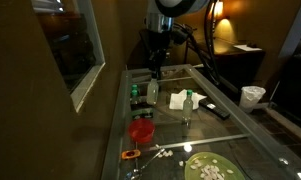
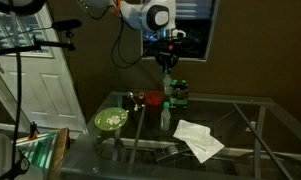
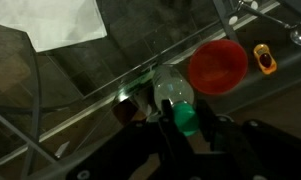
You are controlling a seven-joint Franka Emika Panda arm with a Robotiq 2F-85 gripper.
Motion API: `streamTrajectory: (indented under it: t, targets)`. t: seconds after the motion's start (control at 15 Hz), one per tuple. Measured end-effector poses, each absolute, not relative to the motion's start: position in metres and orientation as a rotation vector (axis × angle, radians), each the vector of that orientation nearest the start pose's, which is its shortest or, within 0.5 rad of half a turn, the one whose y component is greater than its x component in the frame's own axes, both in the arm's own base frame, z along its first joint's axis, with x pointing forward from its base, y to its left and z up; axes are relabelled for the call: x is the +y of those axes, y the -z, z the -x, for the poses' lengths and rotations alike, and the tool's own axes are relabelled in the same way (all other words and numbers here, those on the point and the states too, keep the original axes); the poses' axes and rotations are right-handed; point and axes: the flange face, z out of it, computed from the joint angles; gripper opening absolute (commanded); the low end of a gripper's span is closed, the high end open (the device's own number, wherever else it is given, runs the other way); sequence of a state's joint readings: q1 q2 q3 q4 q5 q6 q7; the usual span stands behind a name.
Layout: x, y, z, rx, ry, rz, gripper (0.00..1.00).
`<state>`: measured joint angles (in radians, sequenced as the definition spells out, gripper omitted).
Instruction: Put one of the bottles in the bottle carrier
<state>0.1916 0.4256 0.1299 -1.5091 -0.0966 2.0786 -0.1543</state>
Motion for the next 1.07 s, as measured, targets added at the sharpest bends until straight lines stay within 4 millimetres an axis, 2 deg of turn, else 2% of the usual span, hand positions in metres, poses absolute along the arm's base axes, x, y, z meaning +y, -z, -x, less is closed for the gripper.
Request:
streamTrajectory:
  t: [0.2, 0.4, 1.07]
  targets:
    - [0.210, -0.452, -0.677, -0.727, 0.294, 3.059, 0.07]
    - [0.211, -0.452, -0.688, -0.690, 0.312, 3.061, 0.07]
    - [0.201, -0.413, -0.718, -0.610, 0.254, 3.088, 0.07]
